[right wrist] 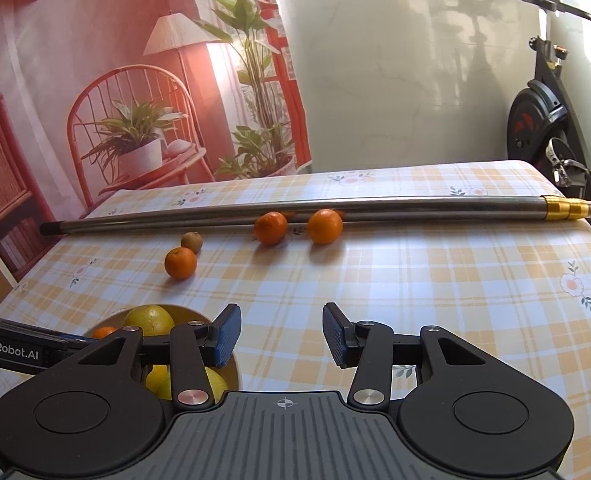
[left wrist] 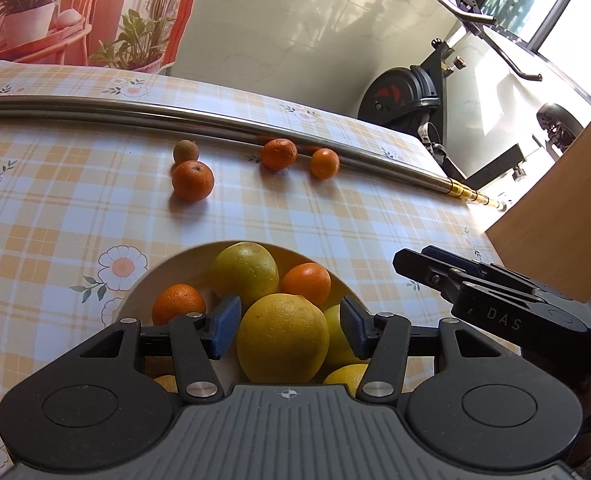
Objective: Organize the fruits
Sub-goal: 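Move both tools away from the plate toward the remaining tangerines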
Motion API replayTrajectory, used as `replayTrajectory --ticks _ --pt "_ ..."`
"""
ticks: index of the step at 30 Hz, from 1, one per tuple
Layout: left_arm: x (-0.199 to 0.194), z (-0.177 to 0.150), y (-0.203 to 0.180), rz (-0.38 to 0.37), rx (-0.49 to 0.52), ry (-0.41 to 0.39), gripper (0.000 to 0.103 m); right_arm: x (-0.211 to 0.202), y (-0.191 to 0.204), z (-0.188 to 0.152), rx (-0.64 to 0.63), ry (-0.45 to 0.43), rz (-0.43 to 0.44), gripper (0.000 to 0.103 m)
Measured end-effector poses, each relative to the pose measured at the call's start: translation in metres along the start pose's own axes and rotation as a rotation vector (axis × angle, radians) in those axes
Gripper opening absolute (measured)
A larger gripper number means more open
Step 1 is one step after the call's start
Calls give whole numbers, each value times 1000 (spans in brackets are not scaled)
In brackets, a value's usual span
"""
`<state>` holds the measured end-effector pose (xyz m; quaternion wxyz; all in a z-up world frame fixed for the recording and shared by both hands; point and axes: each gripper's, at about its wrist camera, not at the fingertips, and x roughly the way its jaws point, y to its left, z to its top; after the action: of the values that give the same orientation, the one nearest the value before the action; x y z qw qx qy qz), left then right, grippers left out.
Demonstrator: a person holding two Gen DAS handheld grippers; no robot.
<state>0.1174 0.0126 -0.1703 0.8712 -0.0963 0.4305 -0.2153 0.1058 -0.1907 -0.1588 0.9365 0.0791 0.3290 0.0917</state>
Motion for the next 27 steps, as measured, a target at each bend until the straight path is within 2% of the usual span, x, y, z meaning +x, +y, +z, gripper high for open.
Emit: replayTrajectory --ticks 6,21,27 --pt "-25 3 6 50 28 -87 57 -3 1 1 -6 -3 -1 42" --pt "-85 36 52 233 -51 -315 56 -16 -1 9 3 -47 -29 42" --pt "-103 46 57 259 -87 -400 56 -17 -2 15 5 -70 -40 42"
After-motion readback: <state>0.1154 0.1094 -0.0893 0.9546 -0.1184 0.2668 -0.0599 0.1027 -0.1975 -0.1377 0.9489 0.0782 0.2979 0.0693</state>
